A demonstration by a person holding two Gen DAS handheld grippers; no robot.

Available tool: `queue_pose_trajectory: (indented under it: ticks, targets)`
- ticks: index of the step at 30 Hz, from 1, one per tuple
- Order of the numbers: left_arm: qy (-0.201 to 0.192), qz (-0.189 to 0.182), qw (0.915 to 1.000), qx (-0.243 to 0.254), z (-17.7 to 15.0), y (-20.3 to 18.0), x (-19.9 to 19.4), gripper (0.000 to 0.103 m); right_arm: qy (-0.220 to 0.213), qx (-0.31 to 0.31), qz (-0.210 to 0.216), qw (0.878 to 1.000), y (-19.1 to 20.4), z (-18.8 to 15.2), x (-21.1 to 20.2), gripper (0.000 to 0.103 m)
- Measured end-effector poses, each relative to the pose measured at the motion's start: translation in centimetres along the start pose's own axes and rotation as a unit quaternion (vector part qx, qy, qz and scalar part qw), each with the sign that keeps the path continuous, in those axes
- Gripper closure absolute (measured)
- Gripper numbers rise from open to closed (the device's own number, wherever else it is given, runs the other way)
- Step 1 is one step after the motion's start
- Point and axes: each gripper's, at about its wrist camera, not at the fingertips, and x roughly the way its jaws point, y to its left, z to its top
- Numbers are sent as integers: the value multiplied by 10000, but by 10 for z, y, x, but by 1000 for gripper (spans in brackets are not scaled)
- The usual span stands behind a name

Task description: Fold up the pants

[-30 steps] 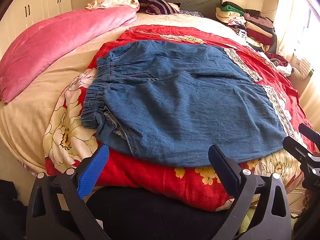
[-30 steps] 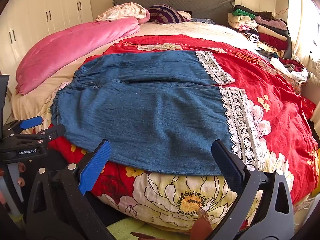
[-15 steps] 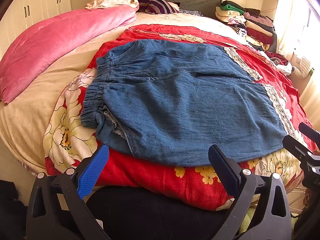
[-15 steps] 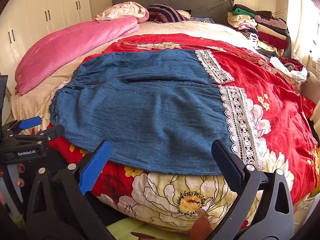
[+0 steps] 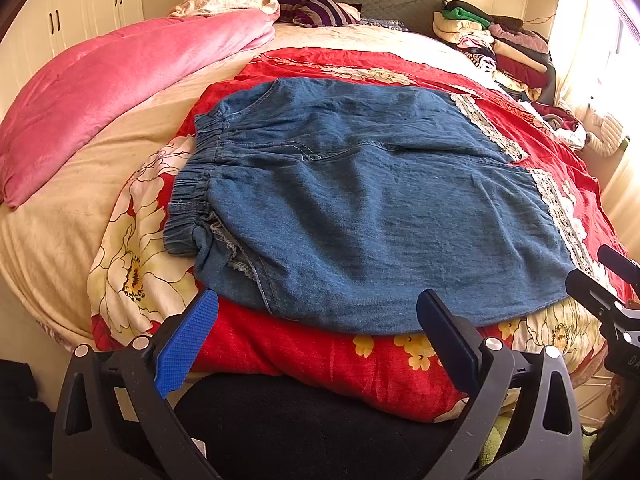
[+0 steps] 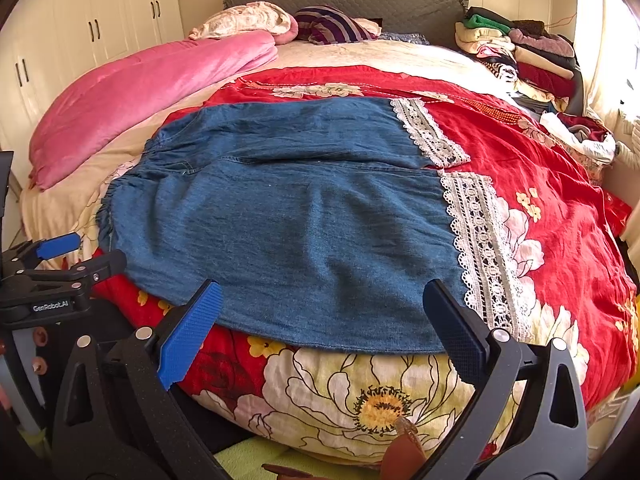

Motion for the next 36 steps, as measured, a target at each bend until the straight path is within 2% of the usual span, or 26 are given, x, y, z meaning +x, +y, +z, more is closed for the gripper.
queue_pose_trajectory:
  ticks: [13,24,36]
  targets:
    - [82,112,9999,-36,12,11,7,4,22,-128,195,9997,7,14,9,8]
    - [120,208,9994,-242,29,36,18,4,176,-453,414,9980,15,46,36,8]
    - [63,307,9984,-475,80,75,42,4,276,-340,677,9967,19,97,82,8]
